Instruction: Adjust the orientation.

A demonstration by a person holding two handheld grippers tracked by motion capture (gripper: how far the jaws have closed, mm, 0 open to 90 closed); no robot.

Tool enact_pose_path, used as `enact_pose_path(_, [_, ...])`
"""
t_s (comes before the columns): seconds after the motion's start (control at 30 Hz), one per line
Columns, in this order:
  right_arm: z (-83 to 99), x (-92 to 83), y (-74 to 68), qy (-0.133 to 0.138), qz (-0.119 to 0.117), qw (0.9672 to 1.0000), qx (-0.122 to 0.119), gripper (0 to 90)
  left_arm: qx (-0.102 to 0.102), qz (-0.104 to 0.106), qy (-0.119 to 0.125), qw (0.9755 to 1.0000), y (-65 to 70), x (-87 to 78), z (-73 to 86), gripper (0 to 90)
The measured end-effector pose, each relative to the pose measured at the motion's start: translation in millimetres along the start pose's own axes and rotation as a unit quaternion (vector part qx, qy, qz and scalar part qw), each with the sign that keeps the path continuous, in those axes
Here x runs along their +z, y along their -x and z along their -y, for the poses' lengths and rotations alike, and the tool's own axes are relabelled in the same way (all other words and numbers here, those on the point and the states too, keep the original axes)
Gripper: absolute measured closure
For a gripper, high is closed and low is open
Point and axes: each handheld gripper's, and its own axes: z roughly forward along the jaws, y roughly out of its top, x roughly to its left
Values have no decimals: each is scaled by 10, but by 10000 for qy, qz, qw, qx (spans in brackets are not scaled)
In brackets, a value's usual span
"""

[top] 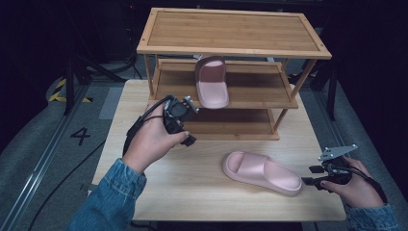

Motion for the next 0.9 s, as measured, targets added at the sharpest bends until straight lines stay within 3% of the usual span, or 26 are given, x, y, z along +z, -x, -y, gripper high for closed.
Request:
enact_pose_path(0.1, [-26, 1, -27, 12, -65, 10000, -40, 455, -73, 22, 48, 10000, -23, 28, 133, 350])
enact_pose_path(0.17, [-74, 5, -73, 61, -176, 9998, -81, 487, -63, 164, 158, 9997, -79, 120, 318, 334])
enact_pose_path(0.27, [-137, 1, -117, 234, -229, 9993, -186, 502, -86, 358, 252, 9990, -139, 237, 471, 312])
enact_pose_path(0.4, [-184, 6, -151, 264, -305, 9988, -264, 491, -137, 279, 216, 9993, -191, 361, 638, 305])
enact_pose_path(0.47, [-201, 24, -154, 283, -312, 9988, -255, 490, -241, 363, 338, 9985, -220, 421, 738, 297])
enact_pose_path(0.57, [-226, 50, -126, 279, -190, 9991, -240, 594, -494, 271, 487, 9972, -243, 534, 903, 290])
enact_pose_path(0.67, [-237, 78, -91, 184, -25, 9997, -149, 724, -580, 177, 448, 9972, -254, 623, 981, 292])
enact_pose_path(0.7, [-237, 78, -91, 184, -25, 9997, -149, 724, -606, 124, 432, 9972, -260, 661, 1008, 292])
enact_pose_path(0.73, [-246, 112, -57, 132, 72, 9998, -132, 795, -621, 41, 303, 9976, -276, 730, 1035, 298])
enact_pose_path(0.9, [-273, 231, 6, -17, 221, 9997, -88, 868, -625, -150, 233, 9977, -296, 775, 1066, 291])
